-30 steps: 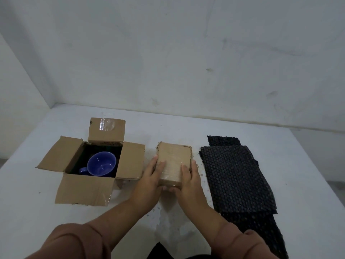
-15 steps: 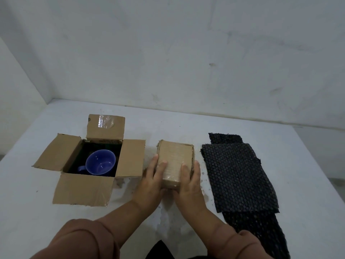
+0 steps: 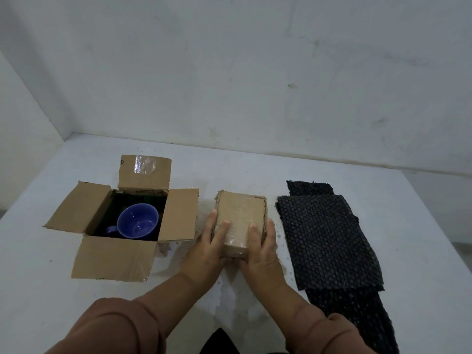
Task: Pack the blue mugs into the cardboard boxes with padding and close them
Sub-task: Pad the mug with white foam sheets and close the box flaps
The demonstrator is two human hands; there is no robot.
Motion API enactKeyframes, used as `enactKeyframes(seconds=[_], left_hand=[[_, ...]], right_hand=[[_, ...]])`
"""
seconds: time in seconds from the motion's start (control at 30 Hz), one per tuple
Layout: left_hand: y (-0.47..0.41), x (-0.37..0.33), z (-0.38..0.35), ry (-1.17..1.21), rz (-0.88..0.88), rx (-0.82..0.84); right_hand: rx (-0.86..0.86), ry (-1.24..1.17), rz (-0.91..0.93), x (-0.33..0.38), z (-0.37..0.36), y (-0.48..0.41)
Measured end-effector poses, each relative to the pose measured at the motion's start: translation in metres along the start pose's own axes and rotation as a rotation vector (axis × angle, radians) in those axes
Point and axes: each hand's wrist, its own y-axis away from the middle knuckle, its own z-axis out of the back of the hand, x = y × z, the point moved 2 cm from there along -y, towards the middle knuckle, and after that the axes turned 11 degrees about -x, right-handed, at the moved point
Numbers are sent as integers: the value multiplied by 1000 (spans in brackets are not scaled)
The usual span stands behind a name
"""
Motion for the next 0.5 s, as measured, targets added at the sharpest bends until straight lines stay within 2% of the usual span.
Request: enactKeyframes(seconds=[0.43, 0.5], left_hand=[[-1, 7, 3, -10, 7, 13], [0, 7, 6, -19, 8, 36]], right_hand=[[40, -35, -31, -1, 1, -2], [102, -48, -48, -5, 3, -3]])
